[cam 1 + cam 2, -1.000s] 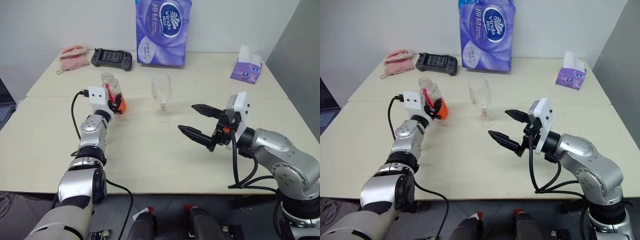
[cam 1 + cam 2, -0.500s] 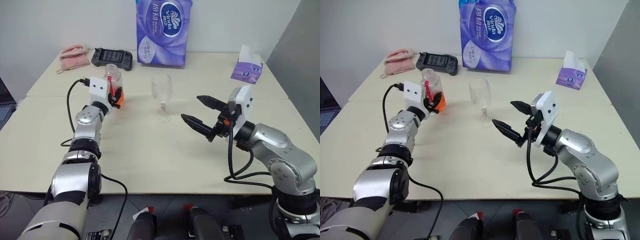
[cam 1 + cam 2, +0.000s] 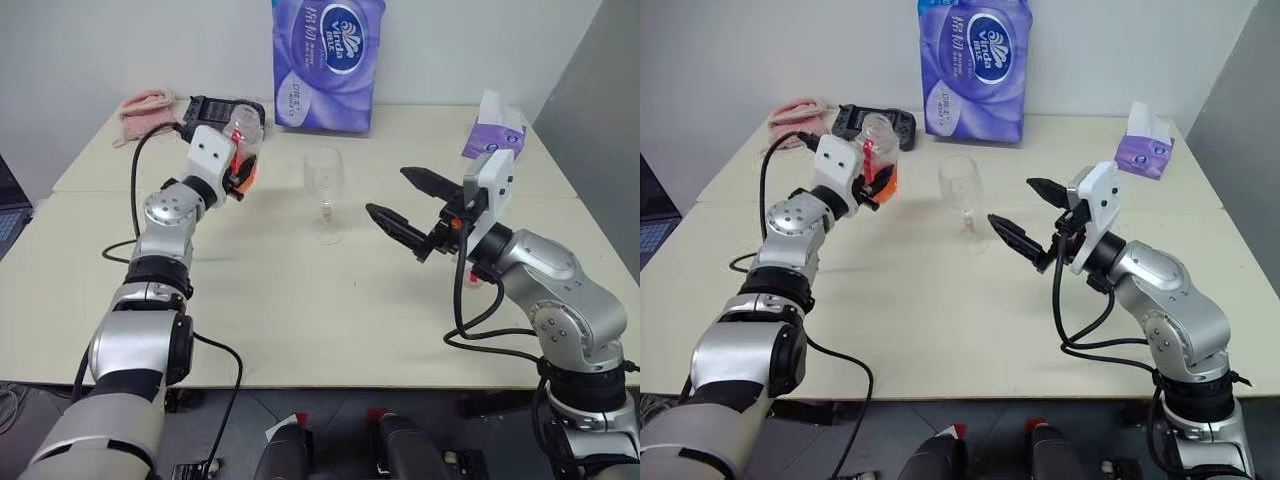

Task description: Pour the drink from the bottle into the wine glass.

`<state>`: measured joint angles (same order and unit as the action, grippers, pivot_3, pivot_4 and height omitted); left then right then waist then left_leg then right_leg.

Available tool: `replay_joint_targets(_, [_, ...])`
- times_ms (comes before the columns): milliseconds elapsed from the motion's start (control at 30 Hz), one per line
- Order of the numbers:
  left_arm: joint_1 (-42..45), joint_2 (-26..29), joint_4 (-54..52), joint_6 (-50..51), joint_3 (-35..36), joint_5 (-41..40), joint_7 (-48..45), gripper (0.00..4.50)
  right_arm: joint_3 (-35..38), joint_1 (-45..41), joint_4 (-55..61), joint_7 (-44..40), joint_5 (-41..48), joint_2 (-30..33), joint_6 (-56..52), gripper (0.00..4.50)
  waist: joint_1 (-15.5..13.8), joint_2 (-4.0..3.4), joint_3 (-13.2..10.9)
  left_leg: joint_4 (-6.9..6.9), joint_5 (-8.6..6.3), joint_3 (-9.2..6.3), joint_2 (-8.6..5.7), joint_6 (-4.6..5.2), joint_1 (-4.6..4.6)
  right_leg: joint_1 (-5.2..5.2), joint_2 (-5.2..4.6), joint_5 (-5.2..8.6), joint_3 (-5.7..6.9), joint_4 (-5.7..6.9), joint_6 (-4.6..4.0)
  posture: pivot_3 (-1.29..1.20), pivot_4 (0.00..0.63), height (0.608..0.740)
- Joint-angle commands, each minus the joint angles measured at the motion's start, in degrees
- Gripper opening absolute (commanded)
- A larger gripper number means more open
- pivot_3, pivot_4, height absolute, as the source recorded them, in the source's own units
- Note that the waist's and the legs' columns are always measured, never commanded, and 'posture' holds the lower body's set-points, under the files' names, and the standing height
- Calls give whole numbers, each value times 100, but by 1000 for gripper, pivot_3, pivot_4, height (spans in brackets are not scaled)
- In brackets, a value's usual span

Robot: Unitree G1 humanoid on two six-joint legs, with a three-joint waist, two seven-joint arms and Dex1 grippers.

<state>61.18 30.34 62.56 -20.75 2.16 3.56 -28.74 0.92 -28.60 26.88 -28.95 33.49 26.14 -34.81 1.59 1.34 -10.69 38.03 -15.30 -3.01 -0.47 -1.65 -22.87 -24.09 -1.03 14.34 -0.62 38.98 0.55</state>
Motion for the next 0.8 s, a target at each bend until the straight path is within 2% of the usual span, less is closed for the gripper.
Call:
replay_joint_targets(33, [271, 172, -162, -372, -176, 216, -87, 1708, 58, -148, -23, -71, -111, -56, 300, 4500, 0, 0, 0, 0, 0, 1, 0, 0, 0, 0, 0, 0, 0, 0, 0, 0, 150, 740])
replay_joint_targets(433, [948, 382, 193, -950, -800, 1015, -65, 1708, -28, -115, -611, -238, -467, -416, 956, 4500, 4, 0, 0, 0, 0, 6, -1, 0, -2, -2, 15, 0, 1, 0, 0, 0, 150, 740])
replay_joint_targets(800, [1347, 632, 455, -1575, -1386, 1855, 297, 1708, -104, 38, -660, -244, -626, -581, 1099, 4500, 7, 0, 0, 0, 0, 9, 1, 0, -3, -6, 17, 0, -1, 3, 0, 0, 150, 740])
